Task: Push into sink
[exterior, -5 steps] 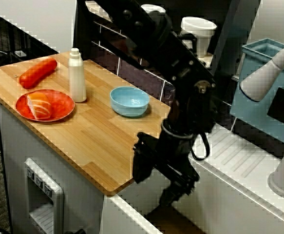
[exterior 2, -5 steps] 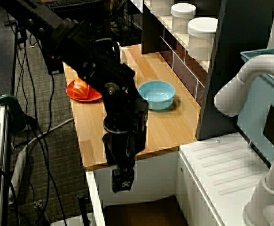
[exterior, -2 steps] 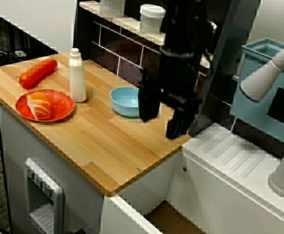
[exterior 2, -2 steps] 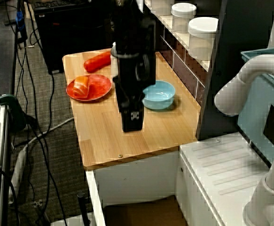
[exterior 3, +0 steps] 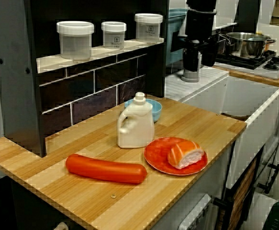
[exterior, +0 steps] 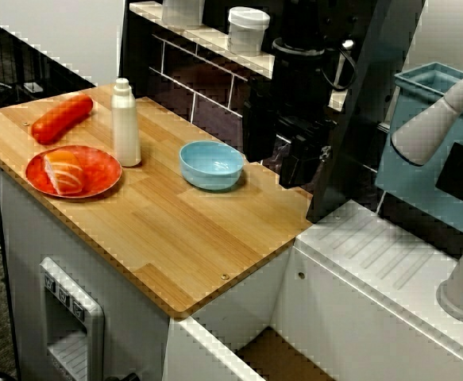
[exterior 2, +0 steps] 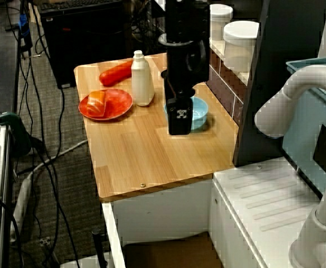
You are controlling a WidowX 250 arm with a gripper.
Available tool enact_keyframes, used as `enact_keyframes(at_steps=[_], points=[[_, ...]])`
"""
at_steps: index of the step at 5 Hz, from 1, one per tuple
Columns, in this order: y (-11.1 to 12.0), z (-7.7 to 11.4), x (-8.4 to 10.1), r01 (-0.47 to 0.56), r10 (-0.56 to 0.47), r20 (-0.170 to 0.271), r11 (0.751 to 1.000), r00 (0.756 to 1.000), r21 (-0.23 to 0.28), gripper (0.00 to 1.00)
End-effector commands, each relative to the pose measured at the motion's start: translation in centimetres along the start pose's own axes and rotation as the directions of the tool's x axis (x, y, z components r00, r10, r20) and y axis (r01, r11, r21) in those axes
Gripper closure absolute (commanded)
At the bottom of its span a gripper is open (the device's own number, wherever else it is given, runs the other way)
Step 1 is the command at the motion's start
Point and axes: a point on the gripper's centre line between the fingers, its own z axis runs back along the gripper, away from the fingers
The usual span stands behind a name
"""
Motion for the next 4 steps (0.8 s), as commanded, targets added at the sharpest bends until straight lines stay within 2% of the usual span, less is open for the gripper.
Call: enact_keyframes(at_steps=[1,2,3,4], points=[[2.1,0.4,2.6,0.181,-0.184,0.059,0.982,0.981,0.043,0.0],[3.1,-0.2,2.9,0.299,-0.3,0.006,0.951,0.954,0.075,0.0],[4.6,-0.7,2.7,0.354,-0.353,-0.032,0.931,0.935,0.083,0.0],[5.4,-0.7,2.0,0.393,-0.391,-0.04,0.914,0.919,0.095,0.0]])
